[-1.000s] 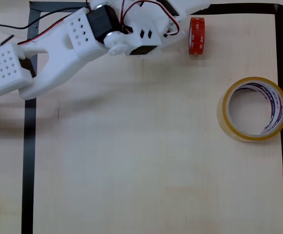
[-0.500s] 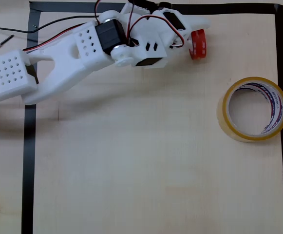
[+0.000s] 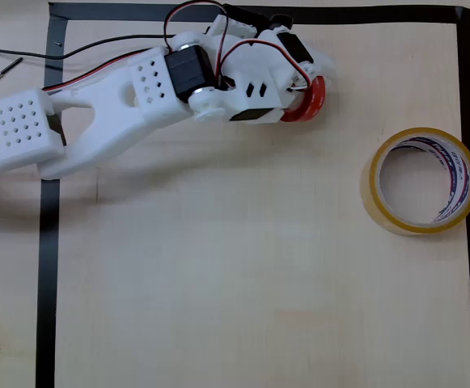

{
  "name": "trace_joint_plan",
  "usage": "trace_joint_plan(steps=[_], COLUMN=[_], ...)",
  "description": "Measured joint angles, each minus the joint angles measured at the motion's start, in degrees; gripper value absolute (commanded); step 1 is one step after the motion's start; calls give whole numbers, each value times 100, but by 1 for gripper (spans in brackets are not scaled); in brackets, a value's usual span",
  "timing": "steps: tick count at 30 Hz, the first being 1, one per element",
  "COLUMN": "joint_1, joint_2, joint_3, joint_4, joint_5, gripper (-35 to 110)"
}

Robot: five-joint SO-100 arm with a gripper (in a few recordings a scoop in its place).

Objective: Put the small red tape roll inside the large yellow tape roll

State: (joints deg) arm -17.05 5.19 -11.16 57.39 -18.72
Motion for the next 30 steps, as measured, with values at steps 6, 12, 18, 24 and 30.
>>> trace_joint_plan(steps=[6,12,18,24,30], joint_1=[97,387,914,1292,1380], joint_2=[0,0,9,9,9], joint_3=[0,0,0,0,0], joint_4=[-44,-1134,-2654,-4157,-4948], joint_5=[-149,-158,-158,-158,-158], gripper=[0,0,0,0,0])
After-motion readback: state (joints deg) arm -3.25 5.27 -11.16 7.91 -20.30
